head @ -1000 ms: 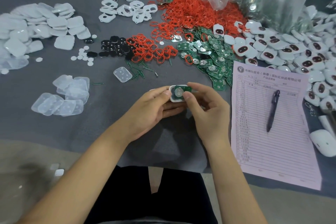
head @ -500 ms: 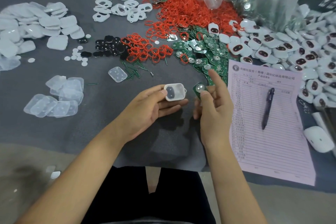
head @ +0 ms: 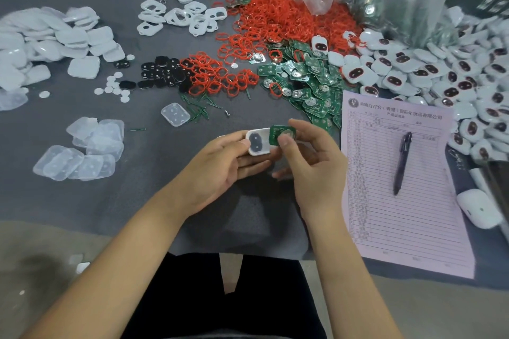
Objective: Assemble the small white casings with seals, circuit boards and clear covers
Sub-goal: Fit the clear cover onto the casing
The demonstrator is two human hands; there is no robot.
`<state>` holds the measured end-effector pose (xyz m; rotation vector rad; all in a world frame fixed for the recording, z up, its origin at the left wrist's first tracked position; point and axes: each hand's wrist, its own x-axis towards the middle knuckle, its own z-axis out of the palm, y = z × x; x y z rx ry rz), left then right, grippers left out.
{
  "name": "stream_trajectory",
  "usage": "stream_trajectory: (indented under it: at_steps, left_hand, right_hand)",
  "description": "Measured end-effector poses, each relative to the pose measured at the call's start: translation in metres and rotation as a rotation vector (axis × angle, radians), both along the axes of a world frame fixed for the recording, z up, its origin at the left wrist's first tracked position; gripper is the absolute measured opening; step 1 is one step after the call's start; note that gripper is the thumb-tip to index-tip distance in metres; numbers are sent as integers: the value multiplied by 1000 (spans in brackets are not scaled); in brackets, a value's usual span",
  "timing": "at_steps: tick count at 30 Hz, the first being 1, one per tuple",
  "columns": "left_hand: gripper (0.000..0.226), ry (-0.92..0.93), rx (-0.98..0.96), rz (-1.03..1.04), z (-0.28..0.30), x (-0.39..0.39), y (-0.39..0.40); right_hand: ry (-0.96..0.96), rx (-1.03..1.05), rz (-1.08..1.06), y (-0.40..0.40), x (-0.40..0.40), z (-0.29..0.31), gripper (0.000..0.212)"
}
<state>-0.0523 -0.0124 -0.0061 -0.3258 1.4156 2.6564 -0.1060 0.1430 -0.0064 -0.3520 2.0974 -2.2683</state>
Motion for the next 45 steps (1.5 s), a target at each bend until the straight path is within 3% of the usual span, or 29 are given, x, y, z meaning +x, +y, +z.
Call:
stream_trajectory:
  at_steps: [17,25,35,45]
  left_hand:
    - [39,9,16,-4,-4,-2,1]
    - [38,-3,11,11,-3,-2,1]
    - [39,9,13,7,-2,-1,1]
    - [40,22,-37,-5,0,1,3]
  right_hand:
    - [125,225,20,-5,0,-8,24]
    - [339,347,-58,-3,-1,-7,23]
    - [111,287,33,-2,-7,-7,28]
    - [-130,247,225,5,-19,-4,13]
